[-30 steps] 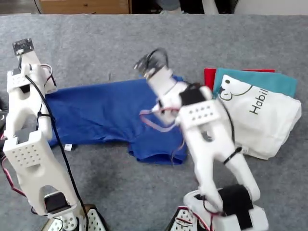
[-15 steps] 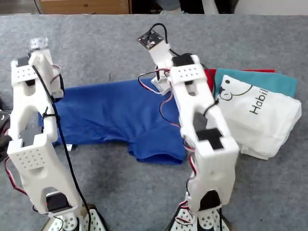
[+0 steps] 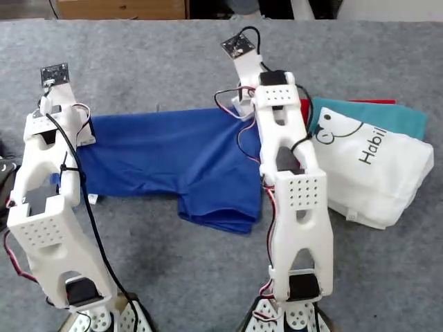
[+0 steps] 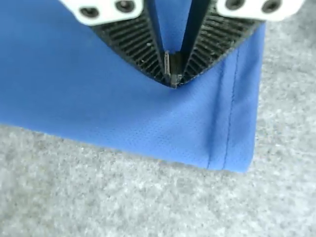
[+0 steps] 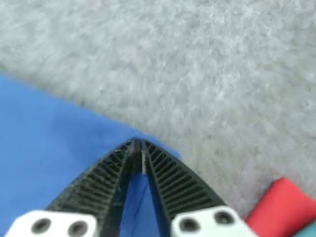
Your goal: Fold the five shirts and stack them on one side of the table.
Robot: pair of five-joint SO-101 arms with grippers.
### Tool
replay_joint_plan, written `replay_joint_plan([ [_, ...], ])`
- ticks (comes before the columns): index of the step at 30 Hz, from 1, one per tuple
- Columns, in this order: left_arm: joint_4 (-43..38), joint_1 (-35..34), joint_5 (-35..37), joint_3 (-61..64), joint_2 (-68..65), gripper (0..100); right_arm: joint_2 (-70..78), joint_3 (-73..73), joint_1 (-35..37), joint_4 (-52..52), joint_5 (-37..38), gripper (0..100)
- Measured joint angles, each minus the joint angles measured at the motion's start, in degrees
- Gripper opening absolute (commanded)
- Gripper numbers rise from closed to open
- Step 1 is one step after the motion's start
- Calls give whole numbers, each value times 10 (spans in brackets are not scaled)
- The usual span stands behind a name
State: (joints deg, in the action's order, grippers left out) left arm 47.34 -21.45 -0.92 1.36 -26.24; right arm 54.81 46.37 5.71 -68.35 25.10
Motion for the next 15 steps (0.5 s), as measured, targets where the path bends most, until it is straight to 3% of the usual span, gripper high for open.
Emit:
replay_joint_plan([
  [7, 19, 9, -38, -5, 2, 28, 1, 101, -2, -114, 2, 13],
  [15, 56, 22, -63, -4, 84, 28, -6, 304, 1, -313, 33, 13],
])
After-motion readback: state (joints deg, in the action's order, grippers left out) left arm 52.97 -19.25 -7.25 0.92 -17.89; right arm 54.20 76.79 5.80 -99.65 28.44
